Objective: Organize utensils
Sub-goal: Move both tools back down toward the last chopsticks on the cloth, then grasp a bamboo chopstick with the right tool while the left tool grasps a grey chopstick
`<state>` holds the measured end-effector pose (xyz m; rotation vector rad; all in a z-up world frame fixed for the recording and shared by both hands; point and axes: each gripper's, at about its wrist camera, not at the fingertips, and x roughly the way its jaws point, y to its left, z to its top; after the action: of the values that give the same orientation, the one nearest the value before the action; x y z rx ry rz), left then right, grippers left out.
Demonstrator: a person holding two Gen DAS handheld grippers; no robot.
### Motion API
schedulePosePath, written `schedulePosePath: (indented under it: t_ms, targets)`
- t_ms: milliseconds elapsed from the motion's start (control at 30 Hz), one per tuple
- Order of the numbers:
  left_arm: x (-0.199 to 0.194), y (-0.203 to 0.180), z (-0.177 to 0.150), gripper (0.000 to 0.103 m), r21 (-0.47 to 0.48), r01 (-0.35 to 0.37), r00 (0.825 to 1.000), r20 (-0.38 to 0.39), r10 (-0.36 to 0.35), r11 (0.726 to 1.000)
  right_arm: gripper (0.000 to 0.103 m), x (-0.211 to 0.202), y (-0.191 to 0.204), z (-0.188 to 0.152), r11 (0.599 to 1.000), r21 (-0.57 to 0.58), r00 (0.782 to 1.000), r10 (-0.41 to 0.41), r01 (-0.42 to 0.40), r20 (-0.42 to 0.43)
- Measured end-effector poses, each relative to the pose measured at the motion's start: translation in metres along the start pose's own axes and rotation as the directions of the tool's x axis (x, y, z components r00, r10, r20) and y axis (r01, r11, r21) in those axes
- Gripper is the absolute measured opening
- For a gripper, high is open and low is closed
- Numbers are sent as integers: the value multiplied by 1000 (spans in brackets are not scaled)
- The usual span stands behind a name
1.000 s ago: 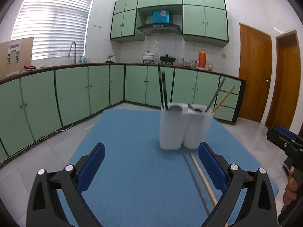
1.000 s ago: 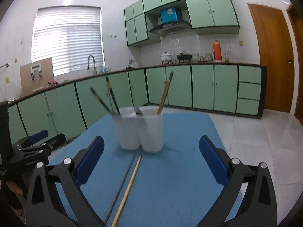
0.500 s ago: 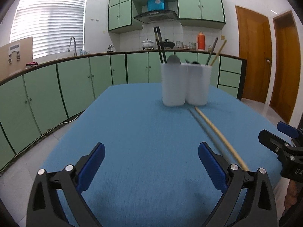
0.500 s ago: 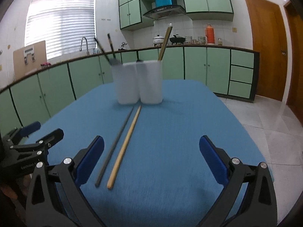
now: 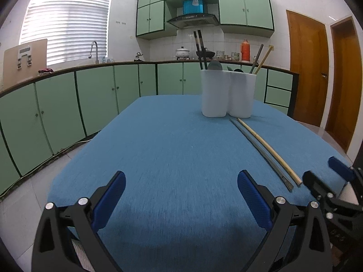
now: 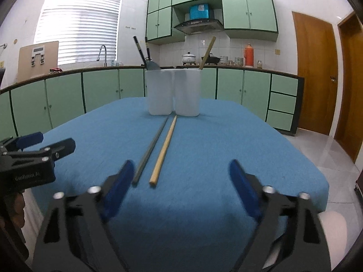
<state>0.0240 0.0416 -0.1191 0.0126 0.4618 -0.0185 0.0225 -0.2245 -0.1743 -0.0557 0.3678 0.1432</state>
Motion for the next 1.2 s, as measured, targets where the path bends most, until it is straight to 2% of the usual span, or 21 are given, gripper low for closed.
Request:
schedulePosePath:
  t_ms: [500, 667, 800, 1200]
  targets:
    - [-12, 1, -8, 97, -12, 6, 1000, 7, -6, 1000, 26, 6, 11, -9, 999, -19, 999, 25, -25, -24]
    - [-13, 2, -8, 97, -18, 6, 1000, 8, -6, 1000, 16, 9, 16, -8, 999, -30, 1000, 25, -26, -17]
    - [-12, 1, -9, 97, -18, 7, 1000, 3, -7, 1000, 11, 10, 19, -11, 999, -37, 1000, 24, -24, -14]
    - [-14, -1, -11, 97, -18, 14, 1000, 1, -14, 1000, 6, 10, 23, -14, 997, -73, 1000, 14, -14, -11]
